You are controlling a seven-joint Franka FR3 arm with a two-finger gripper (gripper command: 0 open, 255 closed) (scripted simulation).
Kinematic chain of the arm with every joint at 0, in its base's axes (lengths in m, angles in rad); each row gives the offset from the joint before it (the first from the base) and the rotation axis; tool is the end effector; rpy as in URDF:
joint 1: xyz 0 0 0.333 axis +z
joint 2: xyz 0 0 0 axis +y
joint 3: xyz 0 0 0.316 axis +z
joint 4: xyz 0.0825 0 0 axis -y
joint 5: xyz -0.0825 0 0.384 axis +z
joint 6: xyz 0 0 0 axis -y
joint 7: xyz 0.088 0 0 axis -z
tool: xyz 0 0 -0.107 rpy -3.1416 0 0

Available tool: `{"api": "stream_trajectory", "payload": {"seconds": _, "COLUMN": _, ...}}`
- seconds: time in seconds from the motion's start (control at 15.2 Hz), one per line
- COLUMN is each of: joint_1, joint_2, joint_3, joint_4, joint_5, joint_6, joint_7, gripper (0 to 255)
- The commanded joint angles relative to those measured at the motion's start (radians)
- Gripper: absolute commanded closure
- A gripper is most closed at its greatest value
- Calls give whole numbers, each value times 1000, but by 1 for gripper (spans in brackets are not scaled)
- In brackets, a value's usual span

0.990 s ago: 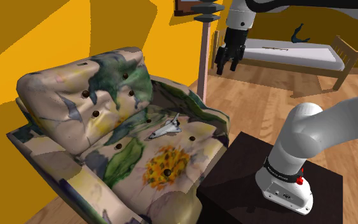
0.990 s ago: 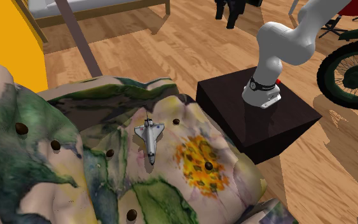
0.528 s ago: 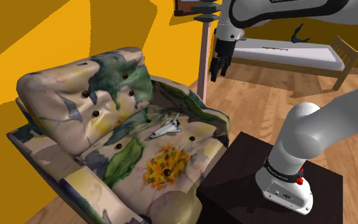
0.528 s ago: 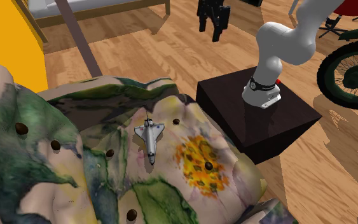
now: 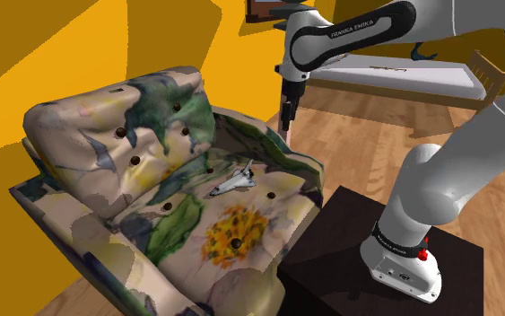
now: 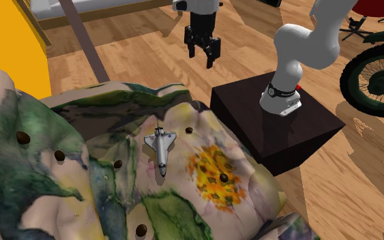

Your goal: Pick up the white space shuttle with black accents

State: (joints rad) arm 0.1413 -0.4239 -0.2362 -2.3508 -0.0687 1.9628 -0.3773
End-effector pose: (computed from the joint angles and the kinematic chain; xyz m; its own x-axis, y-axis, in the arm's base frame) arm 0.4247 -0.0514 0.4892 0.9465 0.3205 0.0370 0.3213 -0.9468 -0.0200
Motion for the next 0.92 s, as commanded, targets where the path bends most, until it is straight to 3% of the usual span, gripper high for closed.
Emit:
{"api": "stream_trajectory", "payload": {"seconds": 0.0, "joint_1": 20, "joint_2": 73, "joint_3": -18, "joint_4": 13, "joint_5": -1, "joint_6": 56, "joint_7": -81, "gripper": 0}}
{"api": "stream_trajectory", "payload": {"seconds": 0.46, "joint_1": 75, "joint_2": 341, "joint_3": -51, "joint_4": 106, "joint_5": 31, "joint_6": 211, "joint_7": -349, "gripper": 0}}
{"api": "stream_trajectory", "payload": {"seconds": 0.86, "joint_1": 91, "joint_2": 568, "joint_3": -31, "joint_4": 218, "joint_5": 71, "joint_6": 313, "joint_7": -562, "gripper": 0}}
